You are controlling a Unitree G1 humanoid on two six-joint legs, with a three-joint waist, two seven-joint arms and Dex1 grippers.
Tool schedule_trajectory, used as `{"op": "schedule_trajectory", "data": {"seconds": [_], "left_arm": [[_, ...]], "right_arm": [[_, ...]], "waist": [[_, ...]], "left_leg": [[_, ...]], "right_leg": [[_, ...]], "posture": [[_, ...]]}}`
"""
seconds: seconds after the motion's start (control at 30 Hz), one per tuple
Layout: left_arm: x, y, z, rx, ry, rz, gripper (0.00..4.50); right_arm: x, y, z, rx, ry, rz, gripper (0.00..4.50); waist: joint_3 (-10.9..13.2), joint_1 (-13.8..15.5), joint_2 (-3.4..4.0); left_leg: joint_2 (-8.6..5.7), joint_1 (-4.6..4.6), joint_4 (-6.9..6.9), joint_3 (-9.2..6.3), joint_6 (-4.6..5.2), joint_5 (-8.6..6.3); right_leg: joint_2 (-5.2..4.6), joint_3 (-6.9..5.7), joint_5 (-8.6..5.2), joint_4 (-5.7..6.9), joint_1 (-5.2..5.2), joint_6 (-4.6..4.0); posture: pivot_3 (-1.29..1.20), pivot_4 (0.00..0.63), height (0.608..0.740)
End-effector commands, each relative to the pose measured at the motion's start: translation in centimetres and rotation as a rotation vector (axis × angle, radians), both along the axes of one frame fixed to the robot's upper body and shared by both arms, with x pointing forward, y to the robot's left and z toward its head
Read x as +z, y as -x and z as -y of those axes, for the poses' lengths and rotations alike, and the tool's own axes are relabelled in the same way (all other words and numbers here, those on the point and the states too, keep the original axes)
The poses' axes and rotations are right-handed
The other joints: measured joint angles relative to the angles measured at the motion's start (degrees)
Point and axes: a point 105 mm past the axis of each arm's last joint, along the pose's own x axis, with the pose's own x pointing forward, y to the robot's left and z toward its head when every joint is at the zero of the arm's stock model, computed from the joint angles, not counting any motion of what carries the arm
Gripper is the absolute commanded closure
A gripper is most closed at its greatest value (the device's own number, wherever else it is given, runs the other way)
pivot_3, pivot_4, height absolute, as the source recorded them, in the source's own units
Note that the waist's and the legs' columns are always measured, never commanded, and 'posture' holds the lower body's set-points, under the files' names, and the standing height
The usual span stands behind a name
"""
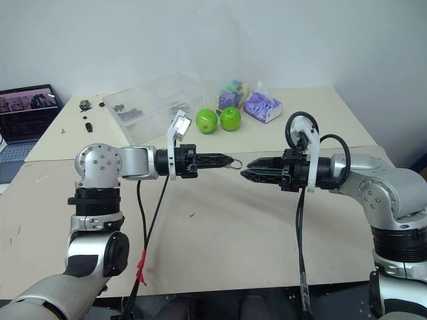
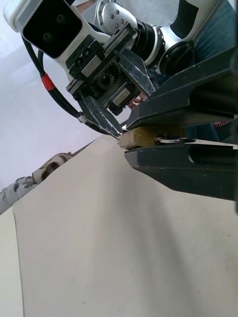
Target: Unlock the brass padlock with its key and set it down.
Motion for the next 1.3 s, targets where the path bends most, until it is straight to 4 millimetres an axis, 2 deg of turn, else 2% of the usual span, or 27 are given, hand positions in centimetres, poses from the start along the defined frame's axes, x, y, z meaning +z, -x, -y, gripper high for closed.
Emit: {"op": "schedule_trajectory", "data": {"seconds": [0.03, 0.47, 0.83, 0.87, 0.9, 1.03, 1.07, 1.3], "left_arm": [[2.0, 0.5, 0.6, -0.036, 0.027, 0.071, 4.43], [2.3, 0.3, 1.3, -0.048, 0.036, 0.075, 4.43], [2.0, 0.4, 1.3, -0.053, 0.030, 0.072, 4.43], [2.0, 0.4, 1.3, -0.053, 0.030, 0.072, 4.43], [2.0, 0.4, 1.3, -0.053, 0.030, 0.073, 4.43], [2.0, 0.4, 1.4, -0.055, 0.030, 0.073, 4.43], [2.0, 0.4, 1.4, -0.056, 0.030, 0.074, 4.43], [1.9, 0.4, 1.4, -0.056, 0.030, 0.076, 4.43]], "right_arm": [[0.5, 0.0, -0.1, 0.012, -0.025, 0.024, 2.43], [1.0, -1.2, -0.6, 0.012, -0.056, 0.037, 2.43], [1.6, -1.0, -0.7, 0.019, -0.099, 0.024, 2.43], [1.7, -0.9, -0.7, 0.019, -0.103, 0.022, 2.93], [1.7, -0.9, -0.7, 0.019, -0.106, 0.020, 3.11], [1.8, -0.8, -0.6, 0.019, -0.111, 0.015, 4.34], [1.9, -0.7, -0.6, 0.020, -0.113, 0.014, 4.46], [2.4, -0.4, -0.7, 0.036, -0.121, 0.016, 4.46]], "waist": [[0.00, 0.00, 0.00], [0.00, -0.05, 0.00], [0.00, -0.06, 0.00], [0.00, -0.07, 0.00], [0.00, -0.07, 0.00], [0.00, -0.10, 0.00], [0.00, -0.07, 0.00], [0.00, -0.05, -0.01]], "left_leg": [[0.00, 0.00, 0.00, 0.00, 0.00, 0.00], [-0.01, 0.01, 0.01, 0.01, 0.00, 0.00], [-0.01, 0.00, 0.02, 0.01, 0.00, 0.00], [-0.01, 0.00, 0.01, 0.01, 0.00, 0.00], [-0.01, 0.00, 0.01, 0.01, 0.00, 0.00], [-0.01, 0.00, 0.02, 0.01, 0.00, 0.00], [-0.01, 0.00, 0.02, 0.01, 0.00, 0.00], [-0.01, 0.00, 0.02, 0.01, 0.00, 0.00]], "right_leg": [[0.00, 0.00, 0.00, 0.00, 0.00, 0.00], [0.00, 0.00, 0.00, 0.01, 0.00, 0.00], [0.00, 0.01, 0.00, 0.01, 0.00, 0.00], [0.00, 0.01, 0.00, 0.01, 0.00, 0.00], [0.00, 0.01, 0.00, 0.02, 0.00, 0.00], [0.00, 0.01, 0.00, 0.02, 0.00, 0.00], [-0.01, 0.02, 0.00, 0.02, 0.00, 0.00], [-0.01, 0.01, 0.00, 0.01, 0.00, 0.00]], "posture": [[0.00, 0.150, 0.740], [0.00, 0.150, 0.740], [0.00, 0.150, 0.740], [0.00, 0.150, 0.740], [0.00, 0.150, 0.740], [0.00, 0.150, 0.740], [0.00, 0.150, 0.740], [0.00, 0.150, 0.740]]}}
